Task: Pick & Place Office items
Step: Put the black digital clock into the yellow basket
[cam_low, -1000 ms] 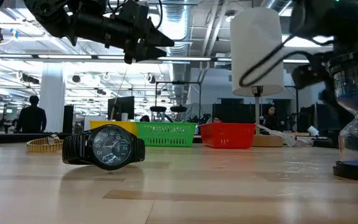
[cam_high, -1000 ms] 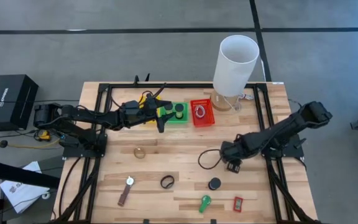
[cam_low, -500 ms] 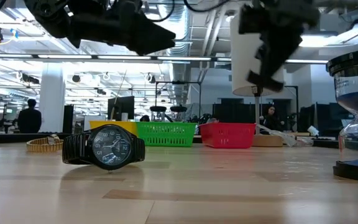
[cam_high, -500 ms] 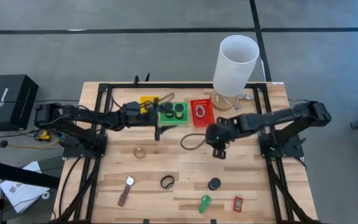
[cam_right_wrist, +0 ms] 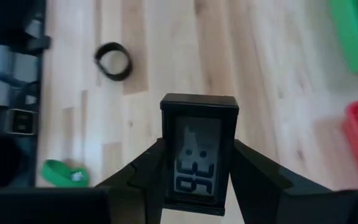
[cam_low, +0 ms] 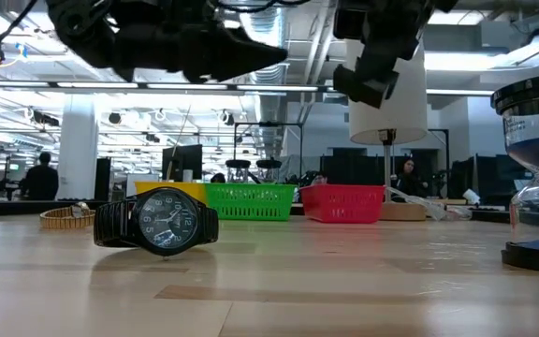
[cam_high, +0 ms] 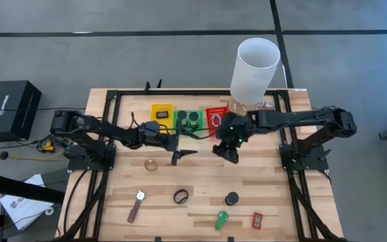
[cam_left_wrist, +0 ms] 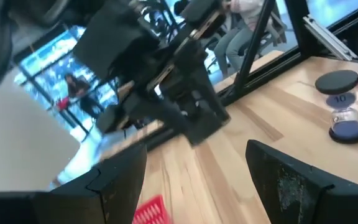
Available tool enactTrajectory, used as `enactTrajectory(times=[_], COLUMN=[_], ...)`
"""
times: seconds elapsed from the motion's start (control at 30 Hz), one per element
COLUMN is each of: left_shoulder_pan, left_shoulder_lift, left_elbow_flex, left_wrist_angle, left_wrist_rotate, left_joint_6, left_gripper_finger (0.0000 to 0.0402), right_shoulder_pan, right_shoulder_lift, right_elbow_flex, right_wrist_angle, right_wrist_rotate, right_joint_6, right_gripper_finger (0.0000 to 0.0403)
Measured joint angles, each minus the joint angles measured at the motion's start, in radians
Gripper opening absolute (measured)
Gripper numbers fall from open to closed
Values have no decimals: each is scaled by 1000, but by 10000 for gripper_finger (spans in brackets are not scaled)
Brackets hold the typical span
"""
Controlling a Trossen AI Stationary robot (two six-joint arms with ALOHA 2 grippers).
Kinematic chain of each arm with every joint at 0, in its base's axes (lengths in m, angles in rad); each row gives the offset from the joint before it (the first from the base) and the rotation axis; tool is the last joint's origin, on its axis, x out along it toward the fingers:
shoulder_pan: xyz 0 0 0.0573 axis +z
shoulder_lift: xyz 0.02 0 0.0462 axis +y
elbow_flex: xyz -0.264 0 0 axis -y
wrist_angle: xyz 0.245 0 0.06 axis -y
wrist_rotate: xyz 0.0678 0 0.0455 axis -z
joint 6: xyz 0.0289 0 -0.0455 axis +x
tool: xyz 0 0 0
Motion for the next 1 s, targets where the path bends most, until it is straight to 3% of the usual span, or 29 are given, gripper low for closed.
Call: enactTrajectory(times=[0.17,0.37,0.6,0.77,1.0], left_shoulder_pan=[-42,-88,-107,-106,-105], left_shoulder_lift=[82,171,236,251,255], left_elbow_flex=[115,192,260,300,304], left_wrist_angle=[5,-1,-21,-22,-20], left_wrist_rotate=[0,0,2,100,105], left_joint_6=[51,214,236,236,229], left_gripper_finger=[269,269,269,269,269], right_shoulder_pan=[-29,-40,-41,-41,-41], right_shoulder_lift=[0,0,0,0,0], right_elbow_flex=[0,0,0,0,0], right_wrist_angle=[20,17,27,38,66], right_wrist_rotate=[-169,-318,-333,-334,-336], right_joint_6=[42,96,113,114,114], right_gripper_finger=[140,147,145,147,146])
